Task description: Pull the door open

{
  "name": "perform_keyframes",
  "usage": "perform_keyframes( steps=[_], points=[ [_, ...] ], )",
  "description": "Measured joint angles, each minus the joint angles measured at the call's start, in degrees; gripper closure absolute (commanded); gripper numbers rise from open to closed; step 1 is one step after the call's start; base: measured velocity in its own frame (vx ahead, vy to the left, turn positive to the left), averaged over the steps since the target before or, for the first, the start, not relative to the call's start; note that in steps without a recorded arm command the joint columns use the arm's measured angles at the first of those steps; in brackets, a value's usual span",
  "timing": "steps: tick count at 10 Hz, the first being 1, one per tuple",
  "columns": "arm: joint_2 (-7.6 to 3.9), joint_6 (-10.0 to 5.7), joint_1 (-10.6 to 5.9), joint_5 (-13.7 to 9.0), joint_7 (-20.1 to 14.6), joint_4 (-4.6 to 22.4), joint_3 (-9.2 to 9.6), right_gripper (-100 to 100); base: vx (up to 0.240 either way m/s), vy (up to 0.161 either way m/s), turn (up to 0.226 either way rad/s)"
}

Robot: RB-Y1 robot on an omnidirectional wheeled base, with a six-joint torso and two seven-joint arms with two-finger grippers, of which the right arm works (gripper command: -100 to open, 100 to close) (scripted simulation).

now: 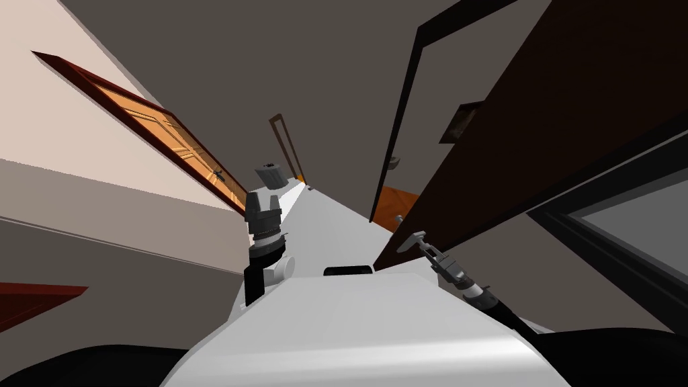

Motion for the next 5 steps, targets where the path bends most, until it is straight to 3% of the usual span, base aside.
perform_keyframes(
  steps=[2, 5],
  points=[
    [-0.02, 0.02, -0.04, 0.05, 0.02, -0.14, 0.02, 100, 0.027, 0.015, 0.003],
    [0.85, -2.84, 0.40, 0.90, -0.44, 2.76, 0.42, 100, 0.099, 0.065, 0.000]
  ],
)
